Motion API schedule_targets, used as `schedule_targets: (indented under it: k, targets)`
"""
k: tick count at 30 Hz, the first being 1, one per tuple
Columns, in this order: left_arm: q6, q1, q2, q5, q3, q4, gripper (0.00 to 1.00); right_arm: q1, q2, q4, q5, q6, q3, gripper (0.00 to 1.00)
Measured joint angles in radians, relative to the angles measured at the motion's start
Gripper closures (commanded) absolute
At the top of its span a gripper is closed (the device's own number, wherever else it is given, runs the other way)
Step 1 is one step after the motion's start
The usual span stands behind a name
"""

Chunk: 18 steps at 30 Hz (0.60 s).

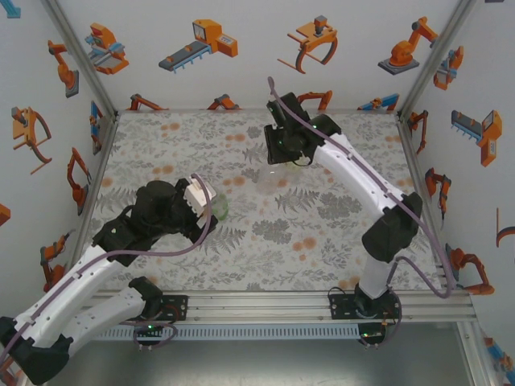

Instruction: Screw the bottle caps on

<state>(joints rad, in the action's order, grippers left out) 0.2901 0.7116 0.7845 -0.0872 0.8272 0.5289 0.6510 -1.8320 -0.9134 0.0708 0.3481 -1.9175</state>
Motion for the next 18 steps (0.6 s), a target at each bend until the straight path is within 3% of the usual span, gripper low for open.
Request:
schedule_targets:
  k: [11,18]
  targets:
    - [-0.006,-0.010,0.023,0.016,-0.011,-0.016,0.18,-0.034,-0.302,-0.122,0.002,-0.141,-0.367,1.00]
    - [-0.006,-0.011,0.031,0.010,-0.011,-0.016,0.18,-0.048,-0.409,-0.146,0.000,-0.166,-0.457,1.00]
